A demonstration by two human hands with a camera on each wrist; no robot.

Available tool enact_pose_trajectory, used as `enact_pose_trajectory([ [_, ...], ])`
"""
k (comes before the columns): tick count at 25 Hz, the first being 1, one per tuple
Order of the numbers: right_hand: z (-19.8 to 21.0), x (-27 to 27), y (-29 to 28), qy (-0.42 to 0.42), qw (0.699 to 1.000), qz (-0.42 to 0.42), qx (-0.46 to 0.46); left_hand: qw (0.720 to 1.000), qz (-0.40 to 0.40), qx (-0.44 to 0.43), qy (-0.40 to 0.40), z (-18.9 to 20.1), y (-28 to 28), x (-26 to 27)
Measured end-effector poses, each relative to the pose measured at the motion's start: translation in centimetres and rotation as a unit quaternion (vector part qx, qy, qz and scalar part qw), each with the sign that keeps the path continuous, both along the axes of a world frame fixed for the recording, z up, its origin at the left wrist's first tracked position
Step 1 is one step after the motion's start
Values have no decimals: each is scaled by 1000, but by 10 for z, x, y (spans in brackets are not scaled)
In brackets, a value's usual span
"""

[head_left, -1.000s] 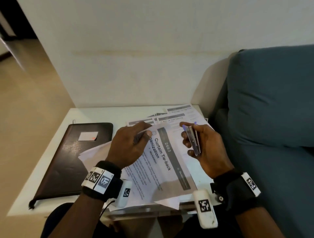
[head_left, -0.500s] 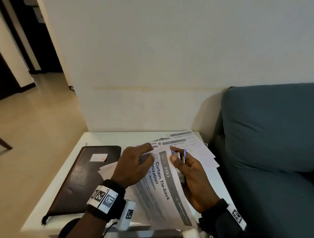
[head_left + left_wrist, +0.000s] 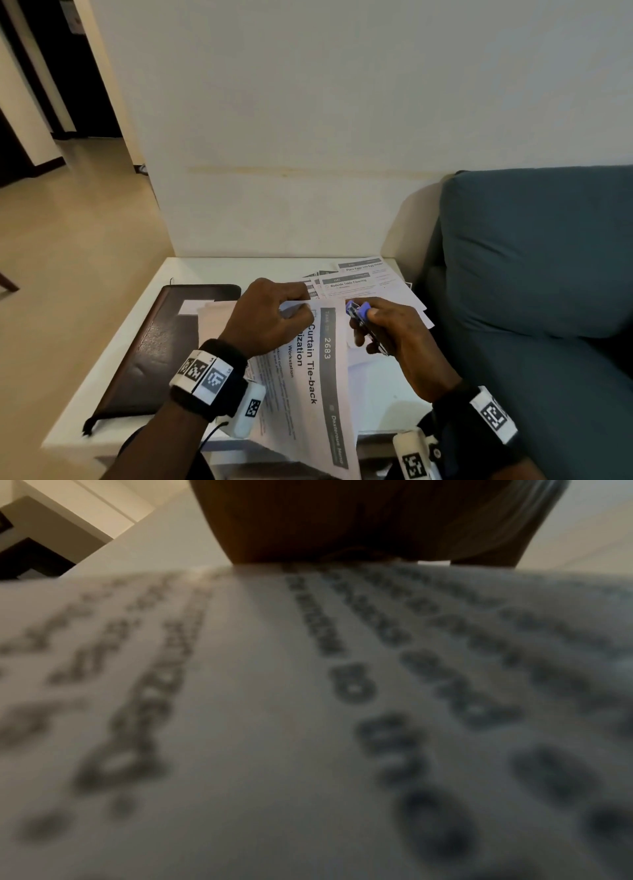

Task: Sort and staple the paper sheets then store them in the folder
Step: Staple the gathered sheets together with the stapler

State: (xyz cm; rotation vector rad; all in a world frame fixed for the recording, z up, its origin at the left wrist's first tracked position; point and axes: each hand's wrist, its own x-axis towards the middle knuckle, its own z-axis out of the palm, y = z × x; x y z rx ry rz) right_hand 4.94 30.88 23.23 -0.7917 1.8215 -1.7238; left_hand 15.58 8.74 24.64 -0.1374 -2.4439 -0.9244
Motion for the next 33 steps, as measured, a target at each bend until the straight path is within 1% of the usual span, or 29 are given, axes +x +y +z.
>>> enact_pose_trajectory([
  [4,6,5,1,11,999,20,-43,1000,9,-28,-2,1,0,-2],
  [7,9,1,2,38,998,1,-51,999,21,-43,-5,1,-3,-3],
  [10,8,-6,5,49,998,-17,-43,998,31,-56,-8,1,-6,-4],
  [12,8,-6,5,60,998,-8,-33,998,32,-49,-7,1,-7,-4],
  [16,9,-5,4,139,990,-13,5,998,21,-66,2,3,-4,-4],
  [20,11,-4,4,123,992,9,12,996,37,-82,-2,1,-3,-7],
  [25,11,-5,-2,176,984,25,30,993,50,-108,0,-2,-4,-8],
  [28,11,-6,-5,186,980,37,61,990,59,-128,-28,-5,-6,-11],
  [30,11,-5,-10,191,978,51,72,987,60,-148,-26,-10,-6,-13],
  [33,12,-6,-15,188,978,54,73,988,47,-143,-15,-10,-5,-13],
])
